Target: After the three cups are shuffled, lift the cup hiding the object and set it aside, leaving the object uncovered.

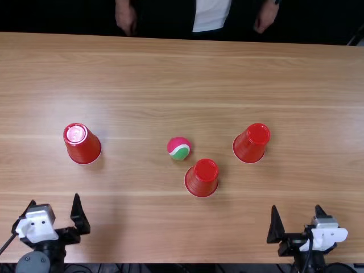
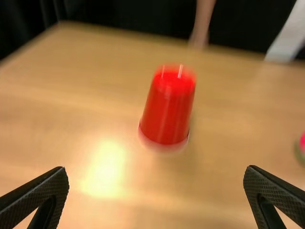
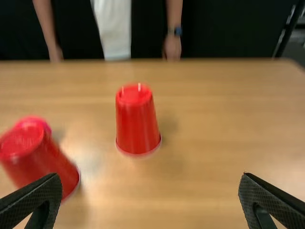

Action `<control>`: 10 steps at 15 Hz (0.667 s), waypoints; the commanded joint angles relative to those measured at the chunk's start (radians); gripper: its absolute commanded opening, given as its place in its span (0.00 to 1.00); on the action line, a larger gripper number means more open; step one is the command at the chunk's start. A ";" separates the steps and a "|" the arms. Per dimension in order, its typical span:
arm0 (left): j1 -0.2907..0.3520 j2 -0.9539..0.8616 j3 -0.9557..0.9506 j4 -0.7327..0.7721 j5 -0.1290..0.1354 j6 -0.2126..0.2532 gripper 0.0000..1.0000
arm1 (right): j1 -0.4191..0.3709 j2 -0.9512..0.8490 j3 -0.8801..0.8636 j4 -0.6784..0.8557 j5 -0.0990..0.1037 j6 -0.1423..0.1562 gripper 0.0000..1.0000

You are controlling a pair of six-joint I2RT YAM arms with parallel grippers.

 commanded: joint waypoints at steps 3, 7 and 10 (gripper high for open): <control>-0.004 -0.011 -0.219 0.322 0.004 0.227 1.00 | -0.014 -0.012 -0.150 0.278 0.004 0.011 1.00; -0.003 -0.011 -0.324 0.519 0.025 0.253 1.00 | -0.016 -0.012 -0.258 0.599 0.003 0.013 1.00; -0.003 -0.011 -0.324 0.473 0.025 0.253 1.00 | -0.014 -0.012 -0.370 0.615 -0.003 0.011 1.00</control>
